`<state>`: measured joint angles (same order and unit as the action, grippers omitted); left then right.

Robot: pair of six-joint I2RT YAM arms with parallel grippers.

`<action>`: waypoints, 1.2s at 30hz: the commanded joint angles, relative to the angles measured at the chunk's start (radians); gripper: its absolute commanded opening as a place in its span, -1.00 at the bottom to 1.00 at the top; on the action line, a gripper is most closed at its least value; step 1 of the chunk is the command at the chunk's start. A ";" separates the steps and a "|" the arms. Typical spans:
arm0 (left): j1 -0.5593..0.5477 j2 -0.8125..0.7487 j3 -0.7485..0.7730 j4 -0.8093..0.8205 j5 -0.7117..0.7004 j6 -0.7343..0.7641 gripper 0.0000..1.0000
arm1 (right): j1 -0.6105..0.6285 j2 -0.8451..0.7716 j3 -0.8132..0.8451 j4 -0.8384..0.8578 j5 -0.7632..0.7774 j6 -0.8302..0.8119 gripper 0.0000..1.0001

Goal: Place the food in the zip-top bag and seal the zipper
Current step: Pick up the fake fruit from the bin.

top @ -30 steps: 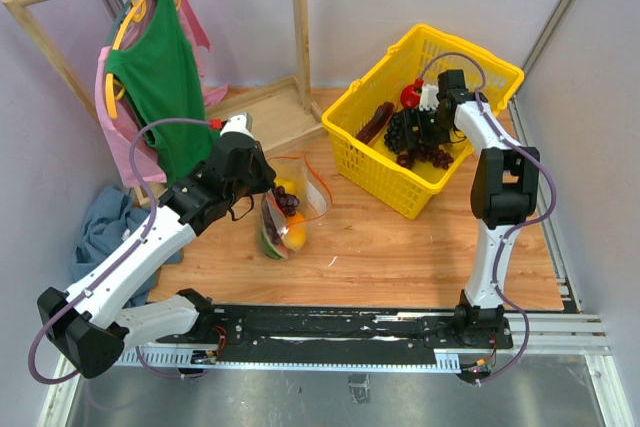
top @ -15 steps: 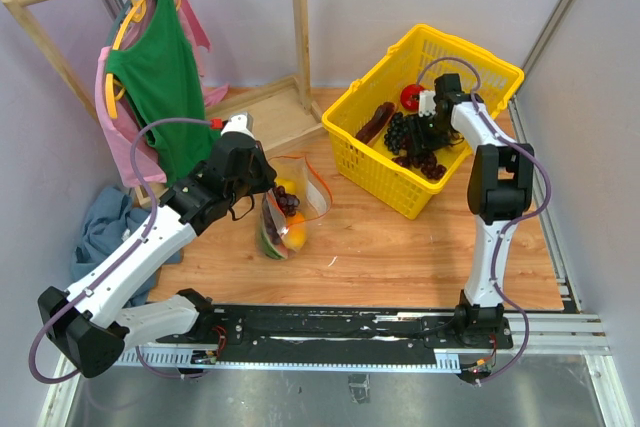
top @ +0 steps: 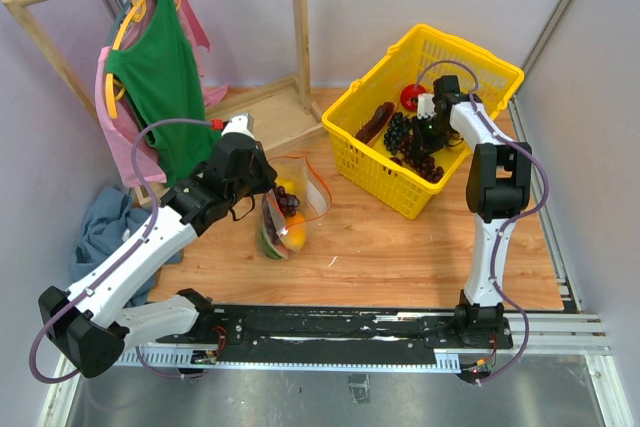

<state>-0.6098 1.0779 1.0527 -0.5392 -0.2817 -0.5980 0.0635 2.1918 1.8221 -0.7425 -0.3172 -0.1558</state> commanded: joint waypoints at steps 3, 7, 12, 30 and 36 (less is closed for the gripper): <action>0.005 -0.027 -0.010 0.033 -0.005 0.005 -0.99 | 0.014 -0.136 -0.023 -0.009 -0.025 0.039 -0.98; 0.005 -0.039 -0.013 0.034 -0.009 0.001 -0.99 | 0.020 -0.232 -0.061 0.028 -0.009 0.063 -0.99; 0.005 -0.050 -0.015 0.033 -0.017 -0.005 -0.99 | 0.036 -0.335 -0.089 0.057 0.034 0.094 -0.99; 0.005 -0.067 -0.040 0.059 0.016 -0.033 -0.99 | 0.089 -0.753 -0.323 0.381 0.036 0.315 -0.99; 0.004 -0.072 -0.043 0.066 0.027 -0.039 -0.99 | 0.118 -0.857 -0.374 0.463 0.007 0.388 -0.99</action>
<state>-0.6098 1.0286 1.0134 -0.5175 -0.2665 -0.6285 0.1543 1.4025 1.4708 -0.3912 -0.2714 0.1524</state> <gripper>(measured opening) 0.011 0.080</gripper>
